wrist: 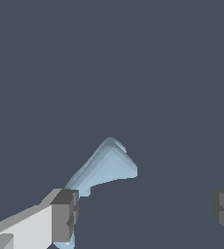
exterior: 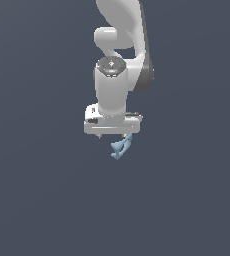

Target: Pick up the object and move it to a goal position.

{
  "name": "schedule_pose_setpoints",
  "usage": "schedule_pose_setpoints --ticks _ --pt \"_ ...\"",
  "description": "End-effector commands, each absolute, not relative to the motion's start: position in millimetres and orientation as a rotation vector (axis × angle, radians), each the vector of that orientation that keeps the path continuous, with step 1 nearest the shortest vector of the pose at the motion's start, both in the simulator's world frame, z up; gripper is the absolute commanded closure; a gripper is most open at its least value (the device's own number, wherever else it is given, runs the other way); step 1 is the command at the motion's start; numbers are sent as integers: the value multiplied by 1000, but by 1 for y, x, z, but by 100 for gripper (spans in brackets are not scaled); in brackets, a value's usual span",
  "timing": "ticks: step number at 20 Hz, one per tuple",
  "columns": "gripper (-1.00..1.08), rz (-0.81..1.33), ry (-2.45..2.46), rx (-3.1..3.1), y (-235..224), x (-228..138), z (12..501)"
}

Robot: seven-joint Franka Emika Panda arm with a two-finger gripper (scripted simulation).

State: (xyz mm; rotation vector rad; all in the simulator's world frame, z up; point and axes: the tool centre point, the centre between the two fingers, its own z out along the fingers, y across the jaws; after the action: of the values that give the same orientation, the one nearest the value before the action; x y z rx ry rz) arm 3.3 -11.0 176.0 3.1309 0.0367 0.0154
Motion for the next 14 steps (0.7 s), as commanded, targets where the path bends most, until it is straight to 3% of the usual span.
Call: schedule_pose_setpoints --ticks 1,14 --pt "-92 15 37 3131 -11 3 176" --pt "-92 7 112 3150 3 2 173"
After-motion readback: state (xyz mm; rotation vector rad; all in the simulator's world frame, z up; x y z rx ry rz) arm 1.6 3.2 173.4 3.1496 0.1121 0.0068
